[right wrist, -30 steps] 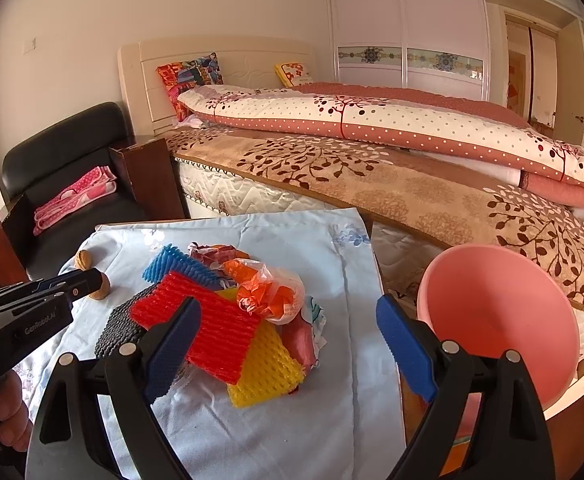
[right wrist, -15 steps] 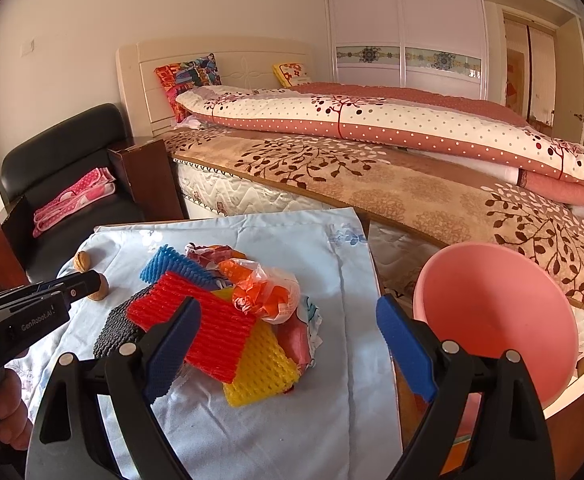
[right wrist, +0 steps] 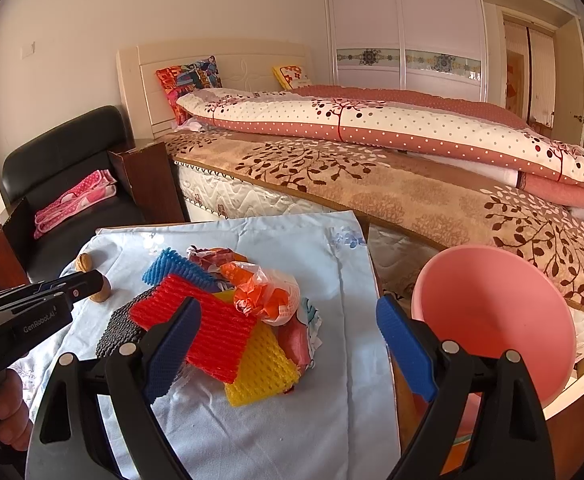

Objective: Collect trash

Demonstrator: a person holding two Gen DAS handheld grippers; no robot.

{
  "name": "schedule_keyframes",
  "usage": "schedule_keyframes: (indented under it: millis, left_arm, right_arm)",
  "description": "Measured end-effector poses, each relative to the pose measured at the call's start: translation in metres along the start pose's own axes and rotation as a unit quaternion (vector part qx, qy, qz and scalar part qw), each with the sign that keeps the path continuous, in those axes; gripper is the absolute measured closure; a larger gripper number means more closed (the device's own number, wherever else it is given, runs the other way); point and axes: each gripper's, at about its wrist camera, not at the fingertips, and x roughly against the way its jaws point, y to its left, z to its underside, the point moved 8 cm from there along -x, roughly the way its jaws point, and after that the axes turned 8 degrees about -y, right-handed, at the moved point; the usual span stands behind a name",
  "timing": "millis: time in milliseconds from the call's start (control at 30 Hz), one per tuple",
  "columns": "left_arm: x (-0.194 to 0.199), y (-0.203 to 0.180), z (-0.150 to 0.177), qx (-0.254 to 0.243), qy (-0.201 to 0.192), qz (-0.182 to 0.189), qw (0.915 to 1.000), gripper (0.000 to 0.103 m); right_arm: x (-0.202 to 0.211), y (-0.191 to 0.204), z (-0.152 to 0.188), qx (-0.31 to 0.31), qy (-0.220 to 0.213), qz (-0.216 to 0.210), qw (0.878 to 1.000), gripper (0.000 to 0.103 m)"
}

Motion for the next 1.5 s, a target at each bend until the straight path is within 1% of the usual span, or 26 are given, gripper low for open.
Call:
schedule_keyframes:
  millis: [700,1500]
  left_arm:
    - [0.0034,-0.0027,0.0004,-0.004,-0.001,0.003,1.0000,0.083]
    - [-0.0017,-0.0073,0.0041,-0.013,0.003,0.007,0.9999,0.083]
  right_arm:
    - [0.0049,0.0000,-0.0019,-0.004,-0.006,0.004,1.000,0.015]
    - [0.0016,-0.0008,0.0049,-0.005,0.000,0.001,1.000,0.015]
